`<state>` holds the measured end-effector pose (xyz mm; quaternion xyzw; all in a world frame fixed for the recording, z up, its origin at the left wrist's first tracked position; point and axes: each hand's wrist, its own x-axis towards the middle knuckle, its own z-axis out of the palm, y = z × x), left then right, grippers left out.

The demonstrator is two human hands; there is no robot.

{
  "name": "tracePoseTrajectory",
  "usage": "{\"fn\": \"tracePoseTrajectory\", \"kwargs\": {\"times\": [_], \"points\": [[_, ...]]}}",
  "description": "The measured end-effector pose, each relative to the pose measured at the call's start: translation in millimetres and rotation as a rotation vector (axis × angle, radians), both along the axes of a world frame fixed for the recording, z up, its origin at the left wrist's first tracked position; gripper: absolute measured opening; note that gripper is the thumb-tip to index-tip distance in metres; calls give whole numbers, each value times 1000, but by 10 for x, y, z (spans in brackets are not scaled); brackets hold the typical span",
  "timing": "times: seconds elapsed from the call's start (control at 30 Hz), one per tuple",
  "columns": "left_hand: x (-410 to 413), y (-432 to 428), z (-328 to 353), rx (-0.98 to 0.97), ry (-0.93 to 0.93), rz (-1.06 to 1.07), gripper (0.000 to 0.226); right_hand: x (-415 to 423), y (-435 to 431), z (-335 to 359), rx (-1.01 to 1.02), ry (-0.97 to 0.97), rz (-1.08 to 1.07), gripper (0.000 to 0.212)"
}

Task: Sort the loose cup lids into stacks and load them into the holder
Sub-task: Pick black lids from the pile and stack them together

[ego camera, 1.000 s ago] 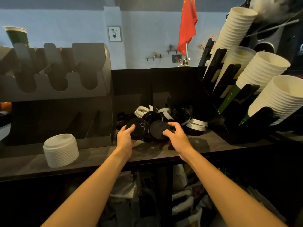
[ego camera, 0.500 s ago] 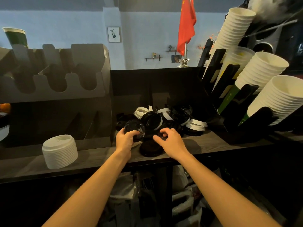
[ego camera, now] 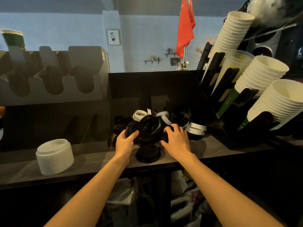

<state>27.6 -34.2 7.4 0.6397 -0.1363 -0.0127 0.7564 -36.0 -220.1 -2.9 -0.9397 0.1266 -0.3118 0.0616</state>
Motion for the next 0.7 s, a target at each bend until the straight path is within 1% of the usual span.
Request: {"fn": "tracePoseTrajectory", "kwargs": {"times": [0.1, 0.2, 0.27, 0.33, 0.47, 0.57, 0.63, 0.7], "points": [[-6, 0, -4, -7, -10, 13, 10, -49, -1, -3, 83, -124, 88, 51], [-14, 6, -7, -26, -14, 31, 9, -111, 27, -2, 152, -284, 246, 57], [-33, 7, 5, -24, -19, 33, 11, -146, 55, 0, 173, -344, 335, 63], [-34, 0, 12, -31, -15, 12, 10, -169, 93, 2, 162, -348, 408, 69], [-51, 1, 38, -100, 32, -93, 11, -156, 170, -4, 46, -297, 471, 74], [-47, 0, 45, -187, 94, -238, 23, -134, 176, -10, 8, -266, 476, 75], [-42, 1, 35, -133, 64, -309, 34, -129, 170, -17, -9, -241, 492, 75], [-48, 2, 29, -41, 27, -321, 44, -130, 168, -23, -21, -224, 504, 74]]}}
